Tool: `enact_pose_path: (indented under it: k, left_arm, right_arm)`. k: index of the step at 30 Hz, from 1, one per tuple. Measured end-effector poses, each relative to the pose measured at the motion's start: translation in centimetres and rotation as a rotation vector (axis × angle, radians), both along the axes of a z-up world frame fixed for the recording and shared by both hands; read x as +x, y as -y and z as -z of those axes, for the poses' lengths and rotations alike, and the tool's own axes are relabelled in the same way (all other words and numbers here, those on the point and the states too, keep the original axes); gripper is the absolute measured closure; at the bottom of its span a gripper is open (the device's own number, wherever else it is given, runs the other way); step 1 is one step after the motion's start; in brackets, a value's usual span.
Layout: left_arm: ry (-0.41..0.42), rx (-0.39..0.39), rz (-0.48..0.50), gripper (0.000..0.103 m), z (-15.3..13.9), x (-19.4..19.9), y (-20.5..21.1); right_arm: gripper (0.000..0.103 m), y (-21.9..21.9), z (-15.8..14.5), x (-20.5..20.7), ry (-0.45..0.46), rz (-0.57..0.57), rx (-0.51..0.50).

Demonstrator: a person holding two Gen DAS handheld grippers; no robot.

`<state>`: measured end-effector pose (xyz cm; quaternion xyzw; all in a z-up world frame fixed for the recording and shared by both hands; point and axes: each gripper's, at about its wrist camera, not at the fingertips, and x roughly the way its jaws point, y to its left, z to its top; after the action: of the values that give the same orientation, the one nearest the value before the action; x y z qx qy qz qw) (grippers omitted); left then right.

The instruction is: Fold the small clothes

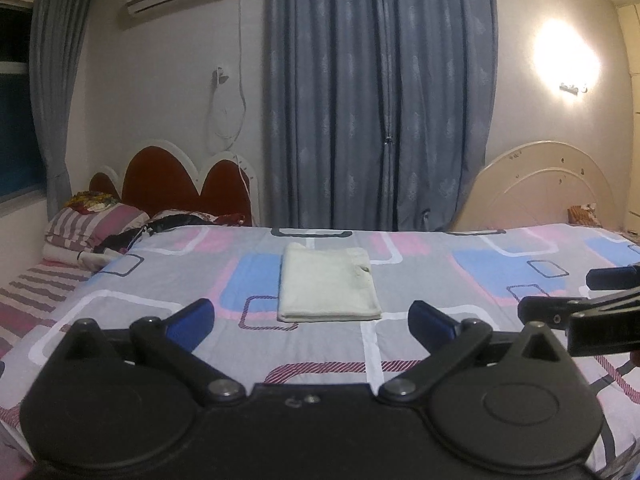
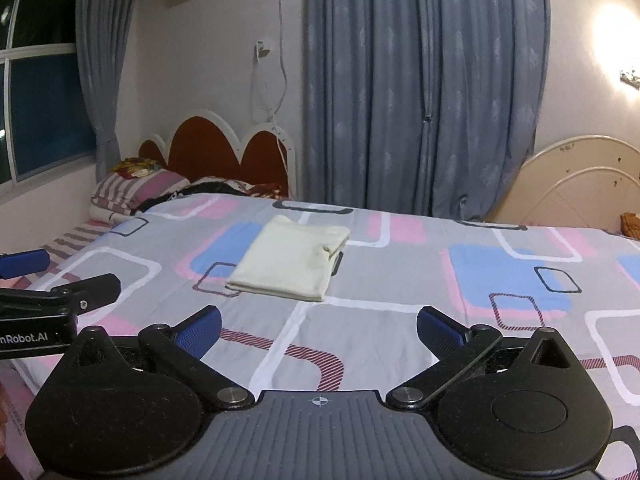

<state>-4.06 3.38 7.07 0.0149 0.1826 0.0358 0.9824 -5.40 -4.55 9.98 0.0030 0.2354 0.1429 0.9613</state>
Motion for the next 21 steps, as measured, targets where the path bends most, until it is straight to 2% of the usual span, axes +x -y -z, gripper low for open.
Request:
enact_pose_path:
  k: [21]
  left_arm:
    - [-0.017,-0.014,0.018,0.000,0.0,0.2,-0.3]
  right_arm:
    - [0.000,1.7,0.1,-0.4,0.005,0.008,0.003]
